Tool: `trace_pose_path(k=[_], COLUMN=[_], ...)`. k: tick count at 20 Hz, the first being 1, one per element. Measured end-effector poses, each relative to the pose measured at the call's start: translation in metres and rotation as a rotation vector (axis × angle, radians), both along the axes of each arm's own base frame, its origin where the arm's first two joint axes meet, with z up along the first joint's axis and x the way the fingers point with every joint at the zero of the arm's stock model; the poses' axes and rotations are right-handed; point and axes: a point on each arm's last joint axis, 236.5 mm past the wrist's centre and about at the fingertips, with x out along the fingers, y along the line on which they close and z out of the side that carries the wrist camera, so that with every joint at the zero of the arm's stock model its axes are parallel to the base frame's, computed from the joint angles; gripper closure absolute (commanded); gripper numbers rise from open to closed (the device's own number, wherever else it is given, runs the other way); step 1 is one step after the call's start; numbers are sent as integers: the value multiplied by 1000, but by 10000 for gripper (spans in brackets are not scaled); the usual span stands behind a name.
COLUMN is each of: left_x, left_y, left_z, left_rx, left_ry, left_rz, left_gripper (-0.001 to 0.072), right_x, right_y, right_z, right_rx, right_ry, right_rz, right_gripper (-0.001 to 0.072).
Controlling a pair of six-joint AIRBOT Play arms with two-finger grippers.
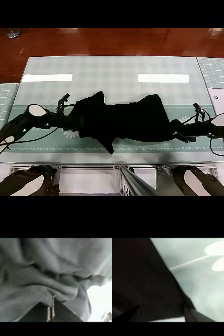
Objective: Fold the shirts.
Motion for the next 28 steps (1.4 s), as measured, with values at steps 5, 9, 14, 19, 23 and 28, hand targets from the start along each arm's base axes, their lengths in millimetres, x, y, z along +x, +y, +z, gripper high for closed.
trace_pose_path(k=[5, 9, 14, 19, 23, 28], left_x=[15, 33, 109, 115, 36, -46], left_y=[-8, -11, 16, 83, 111, 125], left_z=[17, 38, 171, 424, 533, 548], left_rx=[-25, -45, -117, -101, 128, 439], left_ry=[-53, -109, -435, -1044, -1361, -1452], left_rz=[-27, -38, 41, 179, 239, 293], left_gripper=[682, 681, 682, 682, 682, 682], right_x=[23, 58, 166, 172, 73, -30], right_y=[38, 72, 84, 77, 65, 26], right_z=[-9, 12, 172, 435, 561, 605], right_rx=[135, 181, 138, -54, -222, -452], right_ry=[-27, -112, -521, -1095, -1409, -1538], right_rz=[20, 153, 290, 352, 316, 182], right_gripper=[655, 691, 691, 691, 691, 691])
